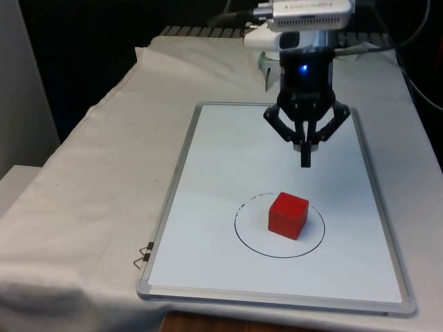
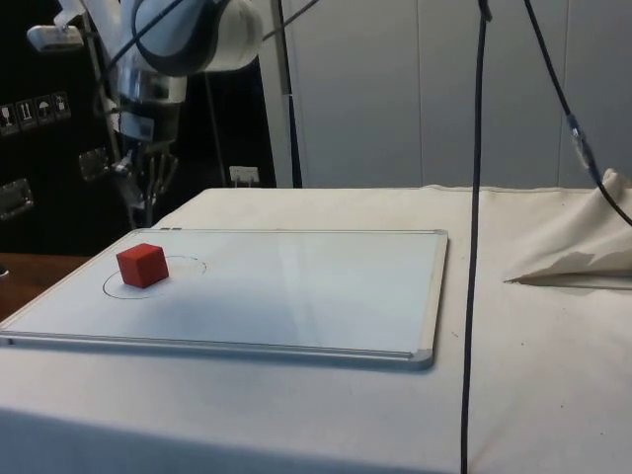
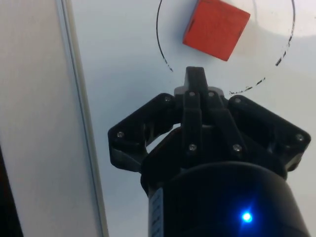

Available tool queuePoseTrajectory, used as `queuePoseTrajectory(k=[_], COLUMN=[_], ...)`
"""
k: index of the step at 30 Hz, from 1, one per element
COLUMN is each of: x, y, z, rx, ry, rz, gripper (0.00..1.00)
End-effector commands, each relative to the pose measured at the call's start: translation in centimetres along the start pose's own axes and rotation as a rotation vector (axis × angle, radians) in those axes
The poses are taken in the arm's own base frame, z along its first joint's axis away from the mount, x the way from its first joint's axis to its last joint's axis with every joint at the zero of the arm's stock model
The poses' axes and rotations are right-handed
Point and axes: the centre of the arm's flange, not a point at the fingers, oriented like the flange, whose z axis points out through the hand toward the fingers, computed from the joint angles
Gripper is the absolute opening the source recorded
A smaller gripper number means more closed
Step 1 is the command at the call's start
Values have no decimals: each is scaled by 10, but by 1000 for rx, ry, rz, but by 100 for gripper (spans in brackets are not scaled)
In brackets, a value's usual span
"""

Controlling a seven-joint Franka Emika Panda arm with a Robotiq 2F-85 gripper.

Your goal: Push the cube into the marked area.

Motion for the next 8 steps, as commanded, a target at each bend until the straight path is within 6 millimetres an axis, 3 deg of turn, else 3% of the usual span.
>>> queuePoseTrajectory(k=[1,8], x=[-1,4], y=[0,-1], z=[-5,-23], rx=[-1,4], ry=[-1,-2], rz=[-7,-33], gripper=[0,0])
